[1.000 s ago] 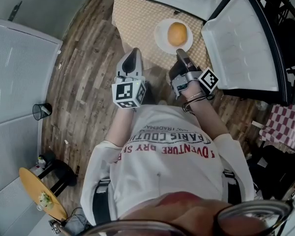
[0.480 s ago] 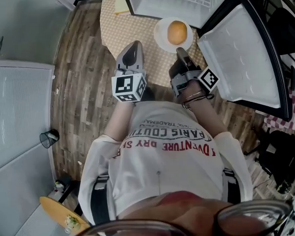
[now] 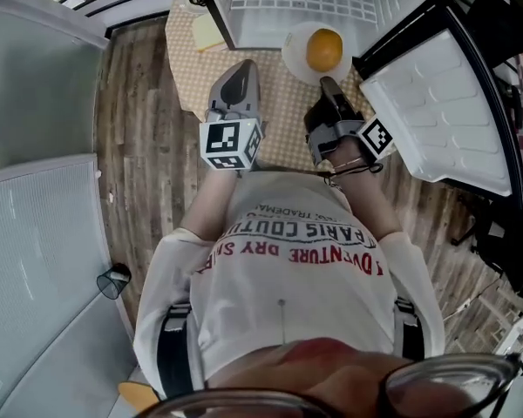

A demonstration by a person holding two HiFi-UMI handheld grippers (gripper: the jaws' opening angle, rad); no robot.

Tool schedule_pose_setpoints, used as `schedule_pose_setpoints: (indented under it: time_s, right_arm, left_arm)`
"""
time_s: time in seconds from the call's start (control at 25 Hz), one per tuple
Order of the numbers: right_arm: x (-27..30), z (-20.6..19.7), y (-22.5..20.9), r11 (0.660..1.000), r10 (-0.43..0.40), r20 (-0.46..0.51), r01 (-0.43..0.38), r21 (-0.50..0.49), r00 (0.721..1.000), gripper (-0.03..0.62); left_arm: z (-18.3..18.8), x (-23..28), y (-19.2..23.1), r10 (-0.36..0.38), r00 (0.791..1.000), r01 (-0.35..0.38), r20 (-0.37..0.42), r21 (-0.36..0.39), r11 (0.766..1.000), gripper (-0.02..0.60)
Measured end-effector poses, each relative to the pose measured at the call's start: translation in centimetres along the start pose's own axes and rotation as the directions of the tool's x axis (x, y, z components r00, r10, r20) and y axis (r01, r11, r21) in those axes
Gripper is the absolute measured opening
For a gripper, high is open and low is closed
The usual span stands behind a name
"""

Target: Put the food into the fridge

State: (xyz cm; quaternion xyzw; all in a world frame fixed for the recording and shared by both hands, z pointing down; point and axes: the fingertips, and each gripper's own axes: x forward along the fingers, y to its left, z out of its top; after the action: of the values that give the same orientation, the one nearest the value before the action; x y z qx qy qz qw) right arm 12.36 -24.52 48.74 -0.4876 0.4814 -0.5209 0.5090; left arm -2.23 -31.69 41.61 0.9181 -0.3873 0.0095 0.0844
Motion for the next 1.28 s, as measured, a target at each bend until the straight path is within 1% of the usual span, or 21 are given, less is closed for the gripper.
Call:
schedule_pose_setpoints:
  time_s: [0.16,0.48,0.96,1.28]
  right_arm:
    - [1.4,-0.1,-0.1,1.0,0.009,0.055,-0.009,0.006,0.998,0.035]
    - [3.6,0.6,-0.5,1.0,-0.001,0.126,0.002,-0.01,0.992,0.035]
    - [8.4,3.3,0.2,0.999,0.0,0.186,0.008,-0.04,0.982,0.035]
    - [11.3,4.3,-0.4,0.997,-0.04,0.197,0.051,-0.052,0.98,0.035]
  left_arm:
    - [-0.2,1.6,1.2,-0.055,0.998,0.055,-0.013,0.002,0.998,0.028]
    - [-0.6,3.3,2.6,-0.117,0.993,0.117,-0.022,-0.006,0.993,0.028]
    - [-1.6,5.7,4.2,-0.143,0.989,0.143,-0.04,-0.016,0.99,0.028]
    - [-2.4,7.3,5.1,-0.154,0.987,0.153,-0.053,-0.028,0.988,0.028]
